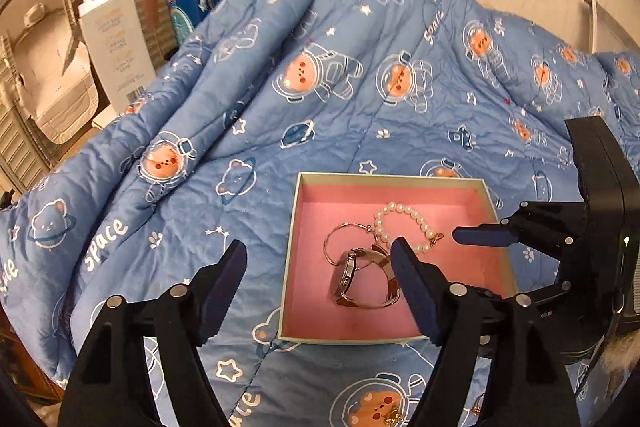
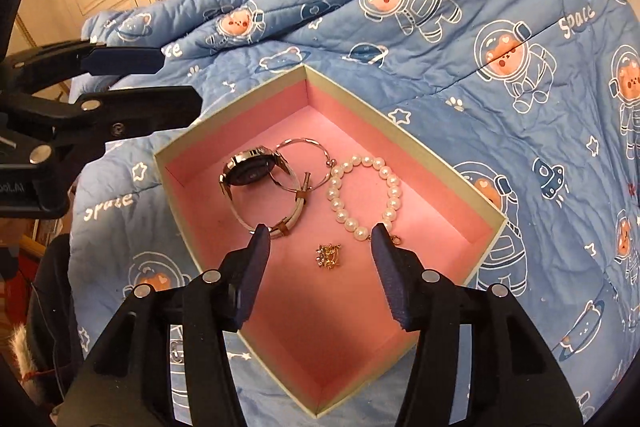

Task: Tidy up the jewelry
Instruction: 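Move the right gripper over the gold ring and silver ring on the duvet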

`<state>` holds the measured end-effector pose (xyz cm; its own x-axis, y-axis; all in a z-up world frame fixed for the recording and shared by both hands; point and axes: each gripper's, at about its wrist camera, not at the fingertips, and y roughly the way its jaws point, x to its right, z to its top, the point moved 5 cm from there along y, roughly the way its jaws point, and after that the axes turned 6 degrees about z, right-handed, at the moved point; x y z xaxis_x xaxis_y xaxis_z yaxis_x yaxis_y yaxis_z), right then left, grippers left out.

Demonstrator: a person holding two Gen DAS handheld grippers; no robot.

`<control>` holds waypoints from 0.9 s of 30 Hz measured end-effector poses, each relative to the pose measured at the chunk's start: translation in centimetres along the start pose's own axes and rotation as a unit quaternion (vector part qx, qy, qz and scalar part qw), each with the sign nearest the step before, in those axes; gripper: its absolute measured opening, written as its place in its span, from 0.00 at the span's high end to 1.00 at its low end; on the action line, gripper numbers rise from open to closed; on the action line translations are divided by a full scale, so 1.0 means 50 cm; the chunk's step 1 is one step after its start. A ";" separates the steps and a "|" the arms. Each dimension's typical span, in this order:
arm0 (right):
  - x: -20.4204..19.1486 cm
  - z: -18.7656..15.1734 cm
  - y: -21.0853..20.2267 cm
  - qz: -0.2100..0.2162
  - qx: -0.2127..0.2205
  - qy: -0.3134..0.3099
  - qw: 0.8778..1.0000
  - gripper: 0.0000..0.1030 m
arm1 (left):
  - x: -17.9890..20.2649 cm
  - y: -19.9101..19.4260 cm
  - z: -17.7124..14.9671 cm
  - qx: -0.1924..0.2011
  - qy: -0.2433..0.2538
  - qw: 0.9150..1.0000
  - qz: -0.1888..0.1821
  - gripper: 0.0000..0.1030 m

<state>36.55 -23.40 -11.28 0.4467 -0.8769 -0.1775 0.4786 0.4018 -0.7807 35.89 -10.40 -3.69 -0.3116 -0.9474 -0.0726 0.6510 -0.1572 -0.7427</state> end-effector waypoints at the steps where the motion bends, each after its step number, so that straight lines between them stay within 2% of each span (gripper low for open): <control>1: -0.006 -0.006 -0.014 0.000 0.013 0.003 1.000 0.42 | -0.005 -0.012 -0.009 0.011 -0.006 1.000 0.000 0.25; 2: -0.013 -0.012 -0.027 0.000 0.025 0.007 1.000 0.38 | -0.009 -0.023 -0.020 0.020 -0.010 1.000 0.002 0.21; 5: -0.035 -0.043 -0.063 0.005 0.049 0.018 0.999 0.37 | -0.017 -0.049 -0.068 0.036 -0.011 0.999 0.021 0.14; 11: -0.078 -0.126 -0.106 -0.014 0.066 0.017 0.998 0.37 | -0.023 -0.066 -0.173 0.031 -0.026 0.999 0.022 0.13; 16: -0.103 -0.189 -0.116 -0.018 0.063 0.022 0.998 0.37 | -0.002 -0.072 -0.241 0.024 -0.016 0.999 0.027 0.13; 27: -0.142 -0.287 -0.101 -0.008 0.032 0.026 0.999 0.37 | 0.008 -0.089 -0.342 0.016 -0.039 0.999 0.024 0.13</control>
<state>20.13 -22.96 -14.67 0.3989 -0.8953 -0.1982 0.5335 0.4024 -0.7439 21.03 -5.33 -11.82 -0.2266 -0.9725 -0.0544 0.6856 -0.1196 -0.7181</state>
